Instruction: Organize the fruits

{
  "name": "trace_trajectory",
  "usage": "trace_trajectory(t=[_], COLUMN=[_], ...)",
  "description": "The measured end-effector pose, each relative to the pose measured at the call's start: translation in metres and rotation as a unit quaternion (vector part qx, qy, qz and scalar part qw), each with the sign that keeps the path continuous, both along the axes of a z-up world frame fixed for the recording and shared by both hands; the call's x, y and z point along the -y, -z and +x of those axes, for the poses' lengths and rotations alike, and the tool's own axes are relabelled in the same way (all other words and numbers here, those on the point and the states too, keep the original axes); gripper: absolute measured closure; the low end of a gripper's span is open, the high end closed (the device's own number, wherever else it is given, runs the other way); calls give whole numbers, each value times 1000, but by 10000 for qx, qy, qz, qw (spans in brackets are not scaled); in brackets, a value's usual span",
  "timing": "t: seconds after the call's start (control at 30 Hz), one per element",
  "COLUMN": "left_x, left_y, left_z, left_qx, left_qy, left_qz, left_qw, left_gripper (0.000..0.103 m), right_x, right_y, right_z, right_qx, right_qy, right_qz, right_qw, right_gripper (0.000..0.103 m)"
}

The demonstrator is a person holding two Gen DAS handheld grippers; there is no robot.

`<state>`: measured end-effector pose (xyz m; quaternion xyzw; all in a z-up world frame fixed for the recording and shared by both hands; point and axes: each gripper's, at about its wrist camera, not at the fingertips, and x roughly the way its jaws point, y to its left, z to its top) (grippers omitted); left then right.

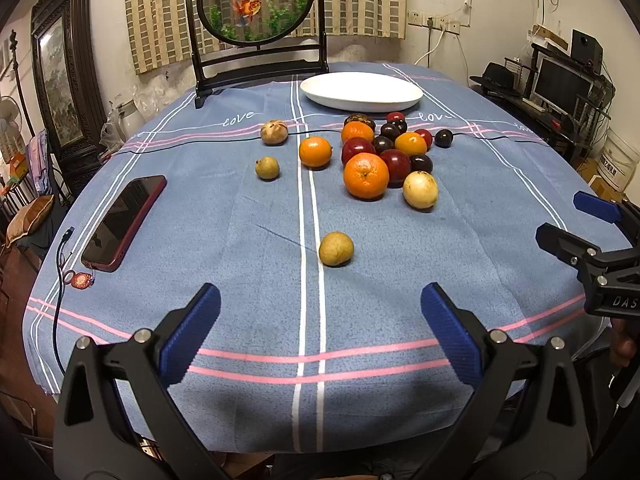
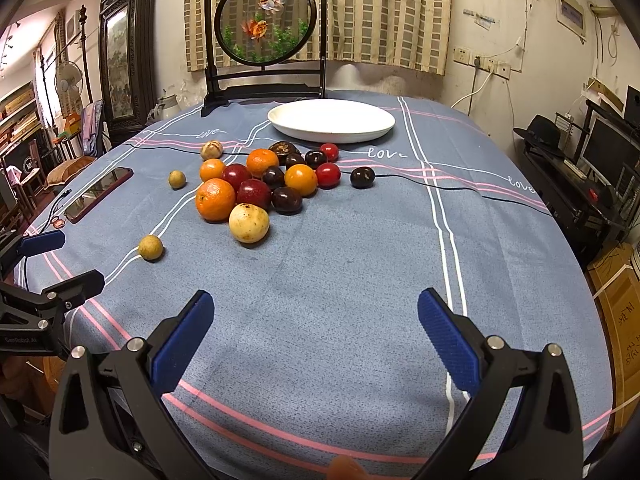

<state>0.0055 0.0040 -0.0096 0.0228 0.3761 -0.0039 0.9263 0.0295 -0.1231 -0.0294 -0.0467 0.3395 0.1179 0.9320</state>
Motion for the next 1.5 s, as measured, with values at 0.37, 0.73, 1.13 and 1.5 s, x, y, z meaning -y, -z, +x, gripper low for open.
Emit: trace_trajectory(t=[0.37,0.73,1.13,1.5], left_x=[3,4,-1,-31], left_y=[3,5,12,27], left_z=[-1,-1,8,34], left_qx=[-26,-74,-194,-395], left_qy=[16,21,51,154], left_qz=[0,-14,-62,-446], left_qw=[10000,10000,9998,9981], left_gripper=[2,2,2,2], right_x=[0,-3,-11,-35], right_y=[1,5,9,14], right_z=[0,-1,7,47], right_qx=[-2,-7,-109,-510], right_qy=[-8,-63,-146,-699], right_qz=[2,27,9,94], right_qw=[10000,10000,9998,9962], right_gripper=[1,1,1,6])
